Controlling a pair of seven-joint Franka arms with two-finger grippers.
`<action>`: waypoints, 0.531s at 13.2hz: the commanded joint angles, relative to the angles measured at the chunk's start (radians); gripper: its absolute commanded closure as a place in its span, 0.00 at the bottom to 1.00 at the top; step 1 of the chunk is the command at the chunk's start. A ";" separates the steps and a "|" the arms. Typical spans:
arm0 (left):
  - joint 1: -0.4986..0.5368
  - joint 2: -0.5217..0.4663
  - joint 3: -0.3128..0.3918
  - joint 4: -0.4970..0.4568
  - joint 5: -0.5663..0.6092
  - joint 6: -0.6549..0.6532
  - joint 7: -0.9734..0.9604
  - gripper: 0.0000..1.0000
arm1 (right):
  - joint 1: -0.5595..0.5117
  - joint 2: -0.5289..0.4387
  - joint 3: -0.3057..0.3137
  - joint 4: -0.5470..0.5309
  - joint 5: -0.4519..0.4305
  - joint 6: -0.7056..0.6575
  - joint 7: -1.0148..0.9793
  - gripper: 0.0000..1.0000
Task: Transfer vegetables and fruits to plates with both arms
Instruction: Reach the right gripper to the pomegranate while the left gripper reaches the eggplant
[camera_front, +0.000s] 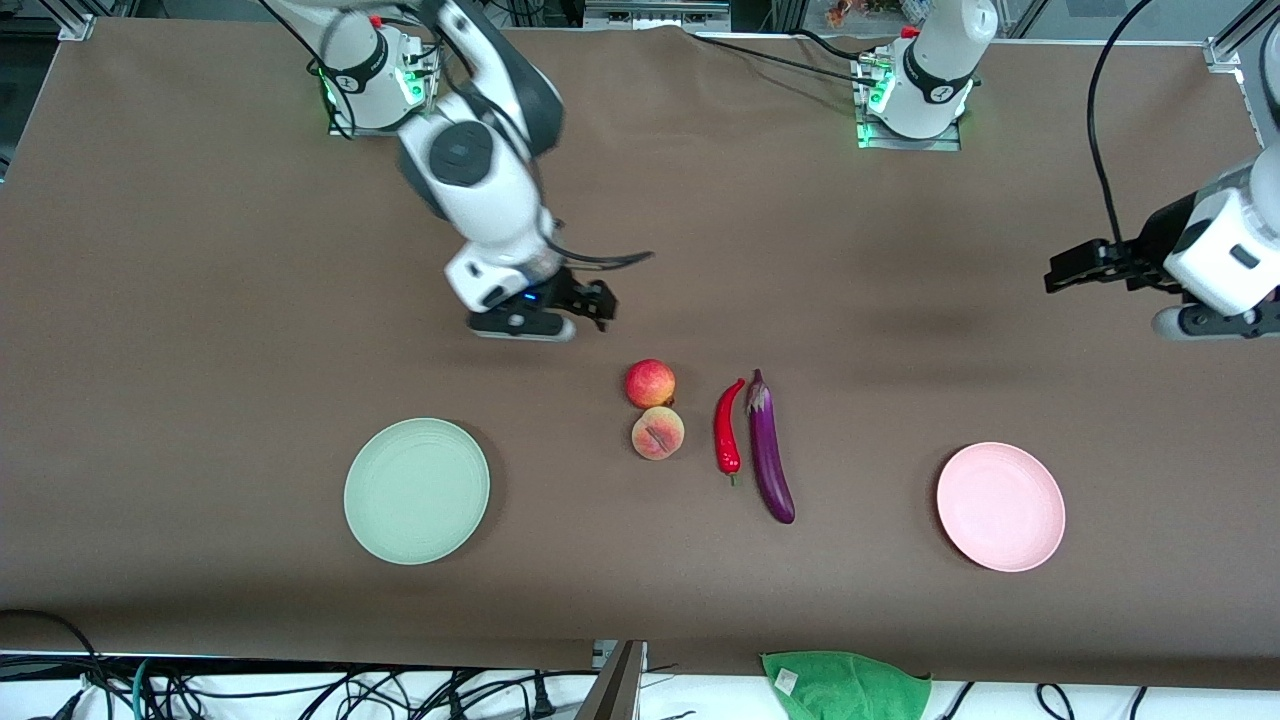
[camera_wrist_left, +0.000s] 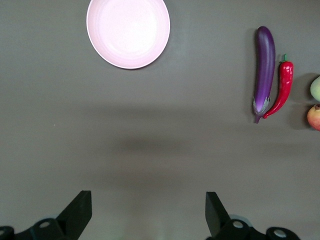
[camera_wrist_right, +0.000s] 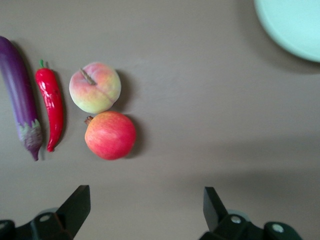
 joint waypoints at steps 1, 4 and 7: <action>-0.031 0.049 0.002 0.025 0.027 -0.001 -0.006 0.00 | 0.053 0.160 -0.009 0.168 -0.124 -0.001 0.119 0.00; -0.063 0.120 0.004 0.026 0.023 0.012 -0.009 0.00 | 0.082 0.258 -0.011 0.258 -0.152 0.001 0.146 0.00; -0.071 0.163 0.002 0.025 0.012 0.121 -0.056 0.00 | 0.096 0.314 -0.012 0.303 -0.187 0.001 0.143 0.00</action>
